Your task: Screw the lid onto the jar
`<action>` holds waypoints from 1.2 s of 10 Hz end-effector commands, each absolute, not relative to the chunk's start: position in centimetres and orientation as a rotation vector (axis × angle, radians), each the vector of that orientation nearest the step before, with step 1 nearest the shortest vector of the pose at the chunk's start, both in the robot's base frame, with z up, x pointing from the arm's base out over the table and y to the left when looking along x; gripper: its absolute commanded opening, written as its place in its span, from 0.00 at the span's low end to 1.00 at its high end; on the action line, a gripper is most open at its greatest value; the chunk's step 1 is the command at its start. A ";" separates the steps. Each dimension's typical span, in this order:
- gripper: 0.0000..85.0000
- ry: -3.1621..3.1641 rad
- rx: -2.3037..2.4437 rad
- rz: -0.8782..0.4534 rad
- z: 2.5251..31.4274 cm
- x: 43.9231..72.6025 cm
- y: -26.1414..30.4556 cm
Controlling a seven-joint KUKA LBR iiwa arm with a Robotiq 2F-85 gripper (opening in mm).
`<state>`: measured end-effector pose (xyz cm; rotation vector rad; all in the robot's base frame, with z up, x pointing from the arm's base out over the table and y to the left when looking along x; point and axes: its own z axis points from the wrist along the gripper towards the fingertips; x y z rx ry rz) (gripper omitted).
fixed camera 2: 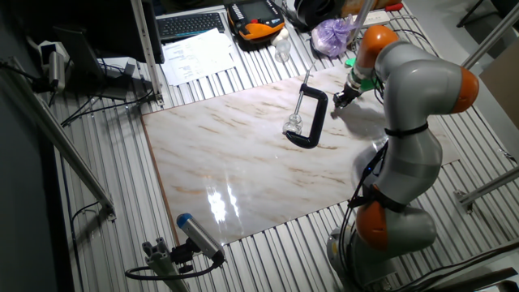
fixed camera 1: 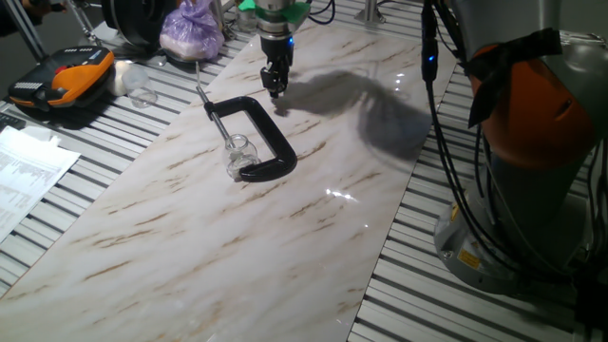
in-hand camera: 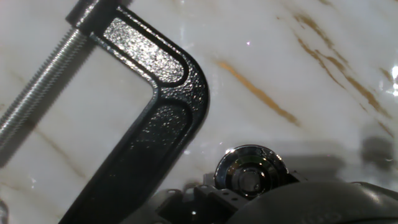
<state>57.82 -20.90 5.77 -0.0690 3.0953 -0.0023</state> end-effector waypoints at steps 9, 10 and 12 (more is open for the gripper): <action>0.00 3.100 0.009 0.005 8.6 57.0 -17.3; 0.00 3.101 0.020 0.004 9.1 57.0 -16.6; 0.00 3.107 0.049 -0.001 9.7 56.9 -15.0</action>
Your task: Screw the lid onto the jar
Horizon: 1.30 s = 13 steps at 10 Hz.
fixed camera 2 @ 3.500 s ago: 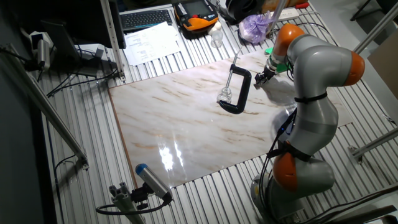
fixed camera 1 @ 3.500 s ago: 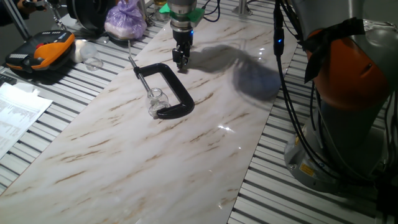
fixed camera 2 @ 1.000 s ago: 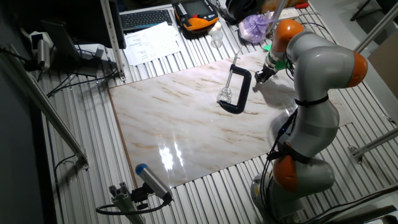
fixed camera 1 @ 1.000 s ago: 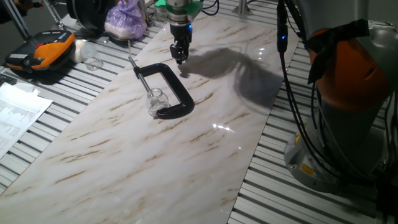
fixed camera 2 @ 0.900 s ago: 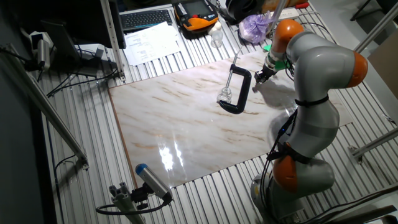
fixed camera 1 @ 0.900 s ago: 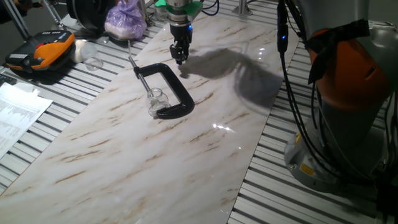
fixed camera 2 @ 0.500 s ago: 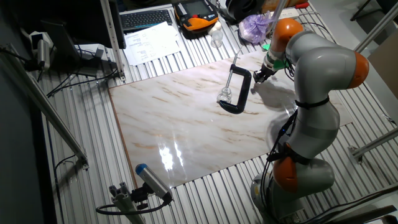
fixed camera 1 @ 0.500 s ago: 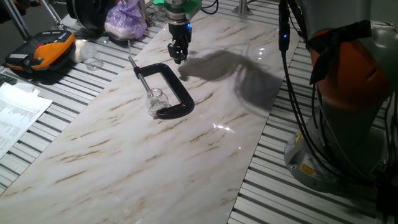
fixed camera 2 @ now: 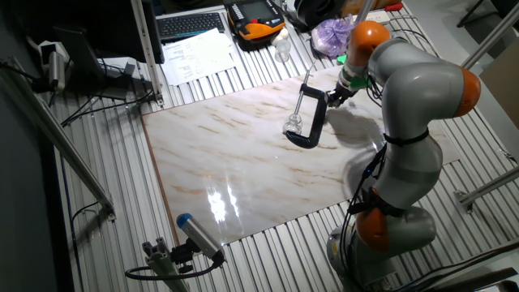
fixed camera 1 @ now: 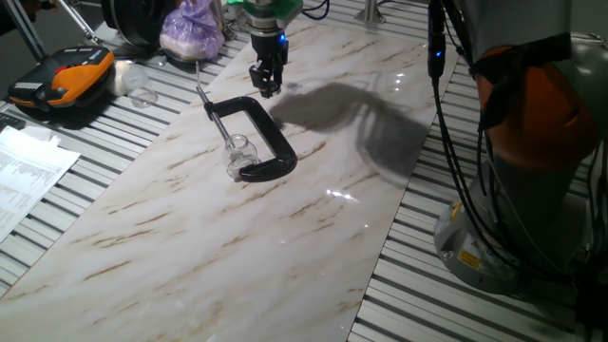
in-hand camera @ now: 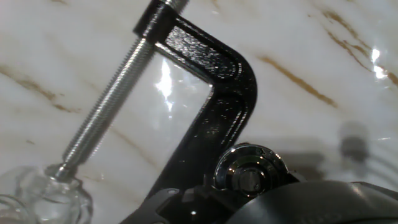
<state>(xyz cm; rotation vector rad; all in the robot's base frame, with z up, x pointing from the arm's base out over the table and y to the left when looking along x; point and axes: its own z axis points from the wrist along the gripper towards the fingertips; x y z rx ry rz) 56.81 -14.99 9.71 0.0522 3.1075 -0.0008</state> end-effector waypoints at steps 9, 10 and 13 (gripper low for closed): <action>0.00 3.106 0.113 0.029 9.2 54.8 -11.0; 0.00 3.106 0.118 0.025 9.2 54.6 -10.7; 0.00 3.103 0.097 0.006 9.6 54.3 -9.7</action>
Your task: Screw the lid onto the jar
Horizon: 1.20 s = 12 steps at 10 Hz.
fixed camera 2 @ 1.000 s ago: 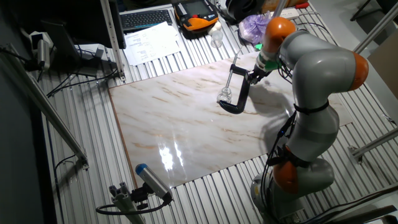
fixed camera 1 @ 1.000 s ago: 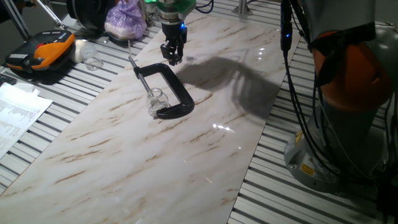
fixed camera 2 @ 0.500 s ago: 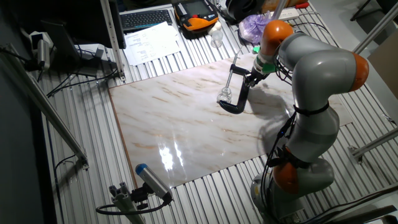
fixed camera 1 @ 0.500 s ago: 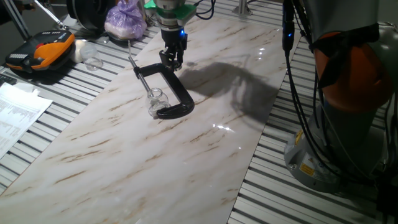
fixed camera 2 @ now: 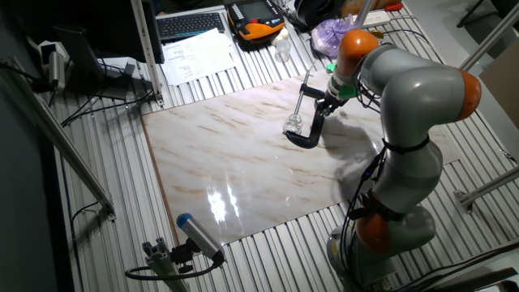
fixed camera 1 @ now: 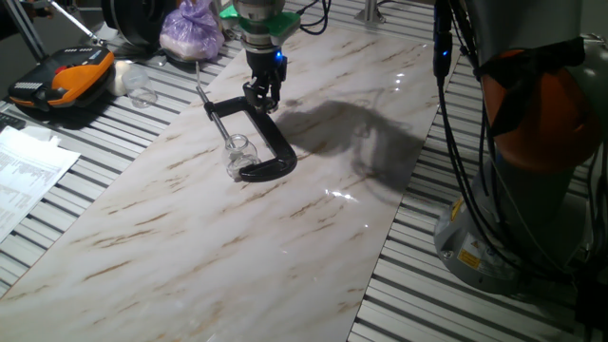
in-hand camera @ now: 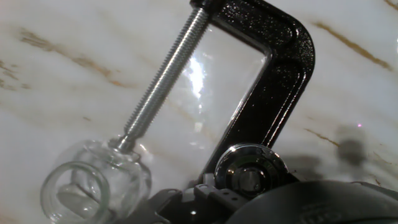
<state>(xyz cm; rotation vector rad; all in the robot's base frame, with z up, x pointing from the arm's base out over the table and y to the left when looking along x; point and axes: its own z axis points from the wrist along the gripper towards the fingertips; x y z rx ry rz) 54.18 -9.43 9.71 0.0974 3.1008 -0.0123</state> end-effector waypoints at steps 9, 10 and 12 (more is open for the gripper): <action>0.00 3.104 0.046 -0.067 9.7 54.1 -8.5; 0.00 3.106 0.002 -0.043 9.7 54.1 -8.5; 0.00 3.117 -0.033 0.051 9.7 54.1 -8.5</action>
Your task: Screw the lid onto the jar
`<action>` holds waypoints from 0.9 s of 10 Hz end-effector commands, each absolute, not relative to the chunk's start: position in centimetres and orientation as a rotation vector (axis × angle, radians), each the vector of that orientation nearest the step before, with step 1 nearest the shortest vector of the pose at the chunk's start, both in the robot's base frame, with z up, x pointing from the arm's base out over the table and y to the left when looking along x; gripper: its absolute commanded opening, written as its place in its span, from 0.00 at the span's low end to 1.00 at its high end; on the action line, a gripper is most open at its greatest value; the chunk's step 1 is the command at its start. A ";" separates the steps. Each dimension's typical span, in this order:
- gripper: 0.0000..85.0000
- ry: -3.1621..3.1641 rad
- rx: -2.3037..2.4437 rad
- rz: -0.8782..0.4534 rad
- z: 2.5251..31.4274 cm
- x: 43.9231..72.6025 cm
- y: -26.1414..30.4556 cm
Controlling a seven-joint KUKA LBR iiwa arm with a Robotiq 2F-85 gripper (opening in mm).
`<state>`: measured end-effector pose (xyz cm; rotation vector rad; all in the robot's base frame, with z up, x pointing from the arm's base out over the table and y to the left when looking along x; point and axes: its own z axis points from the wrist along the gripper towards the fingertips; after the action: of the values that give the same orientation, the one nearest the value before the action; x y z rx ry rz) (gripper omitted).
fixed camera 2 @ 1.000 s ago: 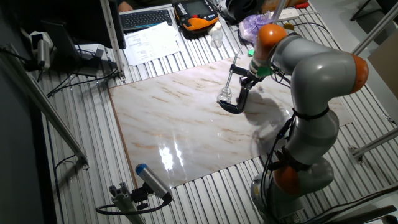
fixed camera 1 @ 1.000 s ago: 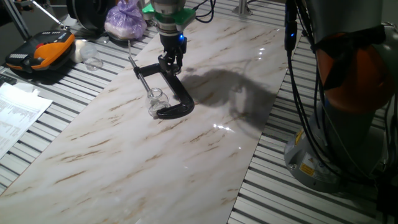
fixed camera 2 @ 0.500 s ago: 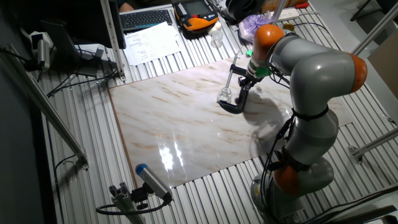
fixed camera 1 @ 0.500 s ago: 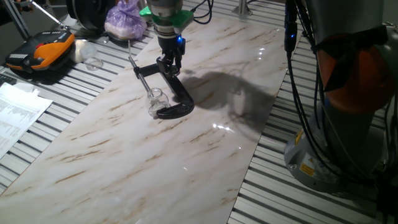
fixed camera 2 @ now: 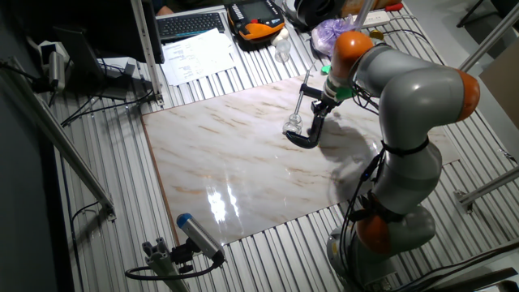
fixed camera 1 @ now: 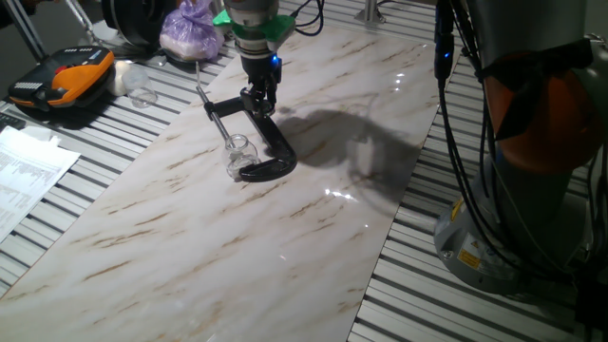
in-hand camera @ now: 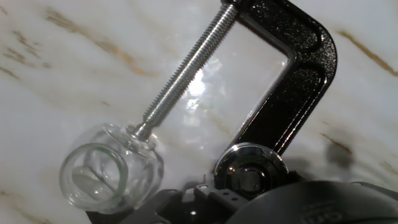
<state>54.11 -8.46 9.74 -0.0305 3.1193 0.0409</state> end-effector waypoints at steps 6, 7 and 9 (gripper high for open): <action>0.00 3.153 0.069 0.034 9.7 54.1 -8.5; 0.00 3.145 0.057 0.056 9.7 54.1 -8.5; 0.00 3.109 0.063 0.013 10.0 54.5 -7.9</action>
<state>54.61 -7.81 10.06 0.0624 3.1092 0.0103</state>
